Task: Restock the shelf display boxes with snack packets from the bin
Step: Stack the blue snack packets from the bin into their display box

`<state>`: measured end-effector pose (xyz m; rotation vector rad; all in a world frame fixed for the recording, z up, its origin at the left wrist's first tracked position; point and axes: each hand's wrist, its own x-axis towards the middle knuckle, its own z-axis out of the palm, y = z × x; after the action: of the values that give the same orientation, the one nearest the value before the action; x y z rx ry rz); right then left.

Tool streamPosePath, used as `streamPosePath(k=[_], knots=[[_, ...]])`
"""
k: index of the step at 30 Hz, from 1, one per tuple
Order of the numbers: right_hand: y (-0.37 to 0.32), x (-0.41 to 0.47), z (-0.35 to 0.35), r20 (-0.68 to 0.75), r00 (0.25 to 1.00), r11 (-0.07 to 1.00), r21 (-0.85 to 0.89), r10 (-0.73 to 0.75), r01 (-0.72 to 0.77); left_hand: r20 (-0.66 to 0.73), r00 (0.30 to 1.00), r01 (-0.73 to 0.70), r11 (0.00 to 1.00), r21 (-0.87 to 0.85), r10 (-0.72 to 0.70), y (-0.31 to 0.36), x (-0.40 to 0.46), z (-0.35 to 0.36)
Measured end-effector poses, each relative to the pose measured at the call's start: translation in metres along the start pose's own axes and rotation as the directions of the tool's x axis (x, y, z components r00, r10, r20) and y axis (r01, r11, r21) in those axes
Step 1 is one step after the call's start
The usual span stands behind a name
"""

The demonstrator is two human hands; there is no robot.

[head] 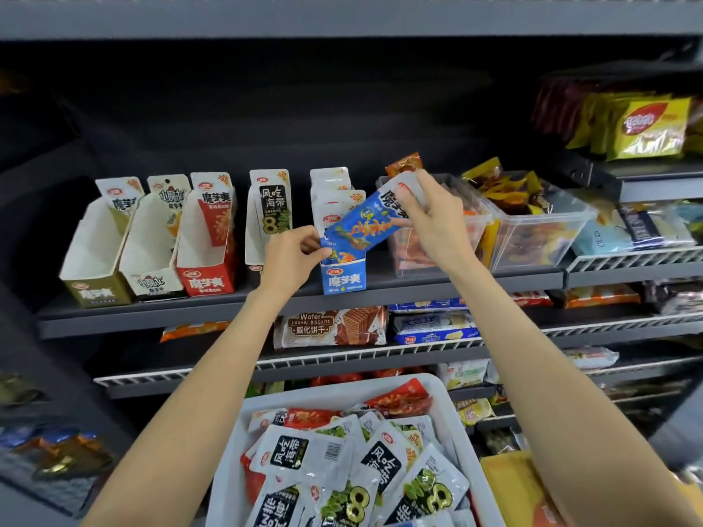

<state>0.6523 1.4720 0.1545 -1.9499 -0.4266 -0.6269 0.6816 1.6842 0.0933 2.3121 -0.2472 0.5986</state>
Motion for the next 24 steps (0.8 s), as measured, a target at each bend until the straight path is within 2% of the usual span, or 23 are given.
streamPosePath(k=[3,5,9,12,15,18,22,24], knots=[[0.011,0.0,0.007,0.0,0.998,0.981,-0.184,-0.058,0.057,0.004,1.0,-0.022,0.999,0.027,0.022,-0.002,-0.002,0.002],[0.015,0.0,0.012,-0.03,0.997,0.98,-0.188,-0.07,0.063,-0.002,1.0,-0.03,0.999,0.035,0.031,-0.002,-0.003,0.001],[0.015,-0.003,0.023,-0.066,0.978,0.961,-0.212,-0.196,0.178,-0.059,0.996,-0.062,0.998,0.032,0.063,-0.003,-0.007,0.004],[0.018,-0.004,0.029,-0.054,0.966,0.944,-0.233,-0.253,0.234,-0.092,0.995,-0.027,1.0,0.007,0.027,-0.003,-0.005,0.006],[0.019,-0.002,0.034,0.036,0.952,0.903,-0.306,-0.304,0.3,-0.076,0.997,0.011,1.0,0.015,-0.01,-0.001,0.001,0.003],[0.013,0.003,0.041,0.128,0.948,0.852,-0.416,-0.293,0.319,-0.055,0.998,0.038,0.999,0.006,-0.038,-0.005,0.004,0.002],[0.004,0.019,0.058,0.344,0.924,0.746,-0.568,-0.17,0.349,-0.033,0.999,0.025,1.0,-0.007,-0.025,-0.01,0.006,0.0],[0.005,0.023,0.066,0.396,0.915,0.714,-0.619,-0.075,0.327,-0.022,0.999,0.025,1.0,-0.018,-0.025,-0.011,0.006,0.0]])
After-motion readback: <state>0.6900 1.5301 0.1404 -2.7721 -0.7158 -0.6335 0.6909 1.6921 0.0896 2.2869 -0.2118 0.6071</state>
